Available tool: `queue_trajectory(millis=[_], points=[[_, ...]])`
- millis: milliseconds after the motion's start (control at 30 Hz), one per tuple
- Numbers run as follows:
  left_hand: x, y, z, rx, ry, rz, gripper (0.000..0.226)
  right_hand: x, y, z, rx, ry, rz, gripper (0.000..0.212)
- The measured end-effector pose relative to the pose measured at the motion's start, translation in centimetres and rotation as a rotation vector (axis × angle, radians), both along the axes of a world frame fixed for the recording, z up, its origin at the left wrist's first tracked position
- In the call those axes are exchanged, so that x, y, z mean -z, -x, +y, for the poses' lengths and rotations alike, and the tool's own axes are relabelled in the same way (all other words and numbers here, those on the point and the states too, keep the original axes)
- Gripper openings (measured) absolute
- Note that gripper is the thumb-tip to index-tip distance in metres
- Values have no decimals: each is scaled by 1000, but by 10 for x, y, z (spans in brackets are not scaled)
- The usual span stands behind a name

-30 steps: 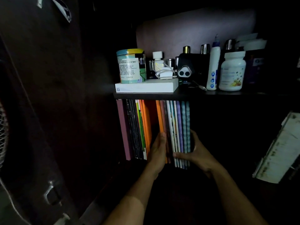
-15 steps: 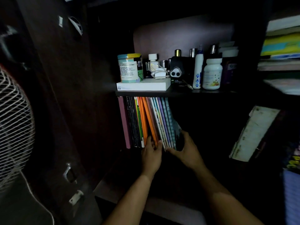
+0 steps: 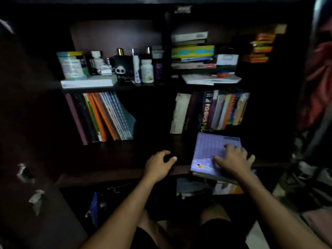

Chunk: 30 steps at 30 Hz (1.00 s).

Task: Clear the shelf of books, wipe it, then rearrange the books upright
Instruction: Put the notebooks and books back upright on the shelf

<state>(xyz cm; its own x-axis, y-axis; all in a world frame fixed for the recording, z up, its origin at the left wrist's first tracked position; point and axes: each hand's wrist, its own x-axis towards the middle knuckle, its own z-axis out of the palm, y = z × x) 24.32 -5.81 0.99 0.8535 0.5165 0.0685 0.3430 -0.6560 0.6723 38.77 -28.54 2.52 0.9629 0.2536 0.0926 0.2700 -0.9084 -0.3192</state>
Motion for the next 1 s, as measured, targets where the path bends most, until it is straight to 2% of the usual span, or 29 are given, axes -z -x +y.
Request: queue_trajectory(millis=[67, 167, 233, 333, 500, 633, 733, 833, 933, 1000], points=[[-4, -21, -32, 77, -15, 22, 59, 16, -4, -25, -10, 6, 69, 91], [-12, -42, -62, 111, 61, 29, 56, 28, 5, -22, -82, 1, 42, 82], [-17, -42, -63, 63, 18, 53, 49, 24, 16, -9, -121, 28, 46, 79], [-19, -23, -42, -47, -52, 129, 55, 26, 31, 14, -212, 67, 72, 78], [-19, 37, 18, -182, 45, 180, 51, 23, 64, 70, -459, 105, 62, 85], [-12, 77, 53, -255, 324, -32, 40, 14, 78, 111, -644, 120, 102, 103], [-9, 101, 61, -284, 514, -174, 35, 13, 72, 123, -797, 196, 67, 69], [-3, 122, 75, -359, 497, -340, 37, 17, 61, 128, -757, 85, 89, 86], [3, 138, 90, -444, 378, -604, 42, 16, 52, 132, -760, 91, 54, 64], [2, 142, 96, -473, 393, -789, 43, 12, 45, 132, -780, 96, 58, 63]])
